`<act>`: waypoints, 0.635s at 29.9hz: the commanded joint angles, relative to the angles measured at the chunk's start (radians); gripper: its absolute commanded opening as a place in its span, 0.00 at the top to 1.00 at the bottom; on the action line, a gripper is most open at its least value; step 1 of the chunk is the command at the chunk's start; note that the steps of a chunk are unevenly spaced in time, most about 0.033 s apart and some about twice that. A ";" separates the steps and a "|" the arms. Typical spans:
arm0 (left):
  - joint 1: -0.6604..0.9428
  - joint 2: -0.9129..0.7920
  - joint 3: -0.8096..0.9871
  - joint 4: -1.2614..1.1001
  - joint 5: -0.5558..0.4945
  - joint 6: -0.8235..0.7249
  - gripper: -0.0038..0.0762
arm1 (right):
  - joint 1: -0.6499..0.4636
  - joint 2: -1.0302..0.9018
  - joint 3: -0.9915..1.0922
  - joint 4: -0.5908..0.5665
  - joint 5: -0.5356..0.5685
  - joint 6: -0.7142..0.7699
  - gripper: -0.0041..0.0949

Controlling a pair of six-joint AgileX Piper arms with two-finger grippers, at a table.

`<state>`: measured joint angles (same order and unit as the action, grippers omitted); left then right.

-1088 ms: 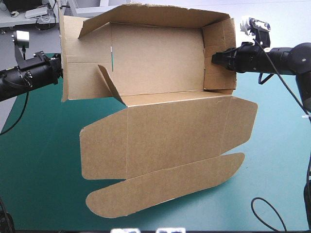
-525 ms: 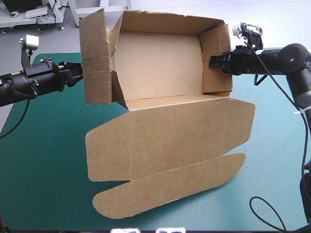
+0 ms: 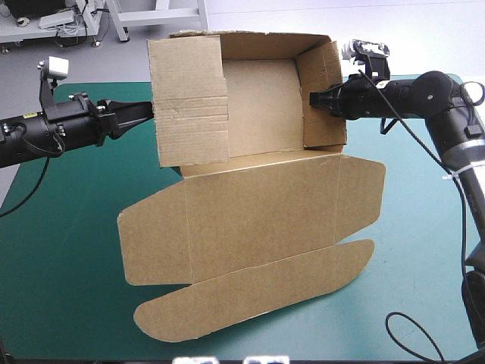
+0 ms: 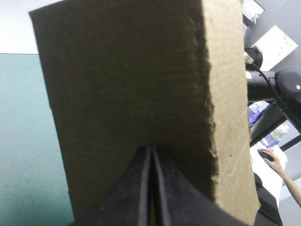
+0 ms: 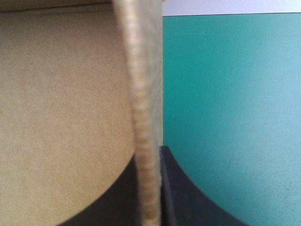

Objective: Fold the box

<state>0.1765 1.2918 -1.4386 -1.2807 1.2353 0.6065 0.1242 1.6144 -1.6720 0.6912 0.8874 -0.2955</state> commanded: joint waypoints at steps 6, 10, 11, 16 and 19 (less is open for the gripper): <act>-0.006 -0.030 -0.028 -0.077 0.055 0.001 0.89 | 0.034 -0.018 -0.034 0.042 -0.076 0.029 0.97; -0.006 -0.030 -0.028 -0.056 0.055 0.001 0.64 | 0.034 -0.007 -0.034 0.044 -0.081 0.033 0.97; -0.006 -0.030 -0.028 -0.051 0.055 0.001 0.56 | 0.034 -0.005 -0.034 0.041 -0.081 0.033 0.97; -0.008 -0.030 -0.028 -0.039 0.055 0.001 0.33 | 0.034 0.011 -0.034 0.043 -0.089 0.035 0.97; -0.032 -0.030 -0.028 -0.008 0.055 0.001 0.33 | 0.034 0.020 -0.034 0.045 -0.098 0.038 0.97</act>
<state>0.1674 1.2918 -1.4386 -1.2459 1.2353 0.6065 0.1583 1.6730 -1.6720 0.6700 0.8492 -0.2728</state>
